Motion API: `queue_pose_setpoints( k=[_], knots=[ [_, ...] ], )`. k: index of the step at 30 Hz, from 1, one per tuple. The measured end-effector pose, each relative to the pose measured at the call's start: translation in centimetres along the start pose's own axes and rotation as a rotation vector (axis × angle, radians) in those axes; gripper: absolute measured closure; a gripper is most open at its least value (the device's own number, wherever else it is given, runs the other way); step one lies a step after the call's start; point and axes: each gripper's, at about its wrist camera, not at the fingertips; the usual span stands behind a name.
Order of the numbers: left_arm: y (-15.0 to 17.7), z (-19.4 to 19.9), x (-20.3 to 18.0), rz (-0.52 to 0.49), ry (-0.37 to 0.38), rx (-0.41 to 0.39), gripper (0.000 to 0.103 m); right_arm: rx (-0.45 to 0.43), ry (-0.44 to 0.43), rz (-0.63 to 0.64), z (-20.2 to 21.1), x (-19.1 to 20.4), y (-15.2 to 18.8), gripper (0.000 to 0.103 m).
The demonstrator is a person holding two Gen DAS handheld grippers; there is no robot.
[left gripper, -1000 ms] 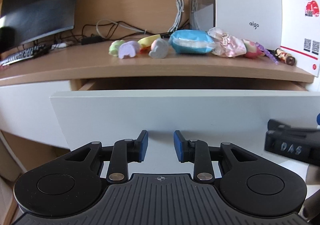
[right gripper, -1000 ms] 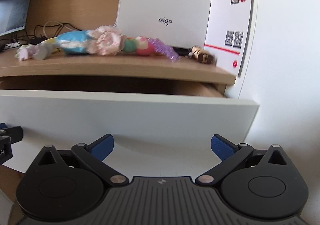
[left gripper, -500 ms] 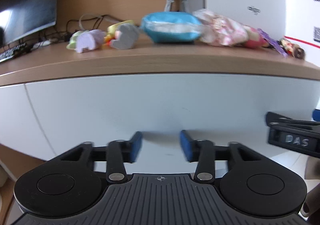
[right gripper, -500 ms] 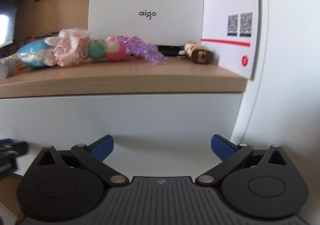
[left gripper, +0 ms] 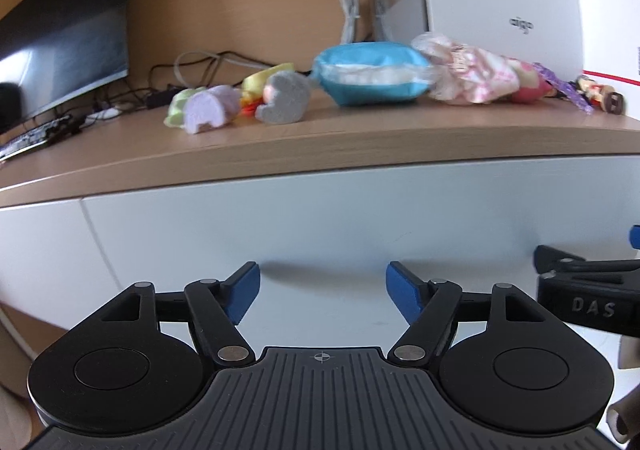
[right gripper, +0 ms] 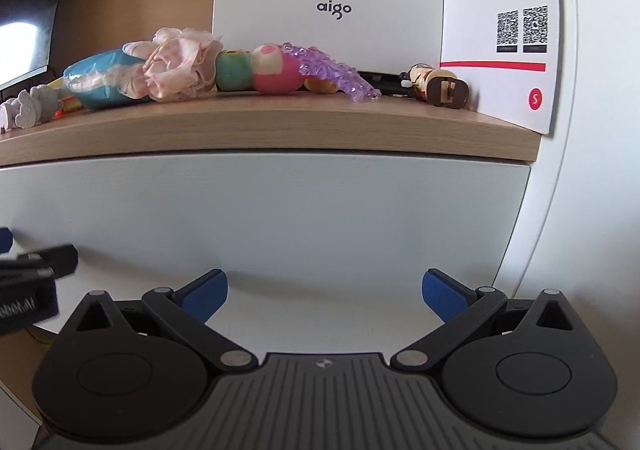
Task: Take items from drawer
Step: 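Push the drawer front closed with both grippers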
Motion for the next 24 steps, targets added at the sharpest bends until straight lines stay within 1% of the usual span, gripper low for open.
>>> queue_pose_setpoints(
  k=[1, 3, 5, 8, 11, 13, 14, 15, 16, 17, 20, 24],
  knots=[
    [0.0, 0.2, 0.4, 0.012, -0.004, 0.002, 0.031, 0.003, 0.001, -0.002, 0.1, 0.1, -0.1, 0.0],
    [0.1, 0.6, 1.4, 0.035, -0.003, 0.012, 0.032, 0.014, -0.003, -0.005, 0.5, 0.4, -0.4, 0.0],
    [0.4, 1.1, 2.2, 0.037, 0.008, 0.03, 0.032, 0.023, -0.008, -0.011, 1.5, 0.7, -0.4, 0.0],
    [1.1, 2.7, 3.8, 0.051, 0.033, 0.068, 0.032, 0.029, 0.002, -0.032, 3.9, 1.7, 0.2, 0.0],
    [1.7, 5.1, 5.7, 0.07, 0.062, 0.07, 0.032, 0.033, 0.006, -0.058, 6.9, 3.1, 1.0, 0.0],
    [2.0, 6.7, 7.1, 0.079, 0.097, 0.087, 0.033, 0.034, 0.012, -0.055, 9.3, 4.3, 1.5, 0.0],
    [2.1, 7.5, 7.7, 0.08, 0.108, 0.093, 0.036, 0.036, 0.018, -0.048, 10.5, 5.2, 1.8, 0.0],
    [2.2, 8.2, 8.1, 0.077, 0.115, 0.095, 0.04, 0.033, 0.026, -0.045, 11.2, 5.4, 1.7, 0.0],
    [2.3, 9.0, 8.4, 0.072, 0.121, 0.092, 0.048, 0.027, 0.033, -0.047, 11.5, 5.1, 1.4, 0.0],
    [2.4, 9.7, 8.7, 0.068, 0.126, 0.083, 0.052, 0.022, 0.038, -0.05, 12.6, 5.6, 1.3, 0.0],
    [3.2, 11.7, 9.3, 0.069, 0.125, 0.068, 0.052, 0.014, 0.045, -0.054, 14.8, 6.6, 1.8, 0.0],
    [4.7, 13.5, 8.9, 0.061, 0.107, 0.069, 0.052, 0.025, 0.031, -0.028, 15.8, 7.1, 3.2, 0.0]
  ],
)
Point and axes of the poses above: each gripper's, at about its wrist camera, not at the fingertips, and z roughly against the way its jaws point, x to its left, y to its underside, and after that the axes turned 10 degrees about -y, right-handed
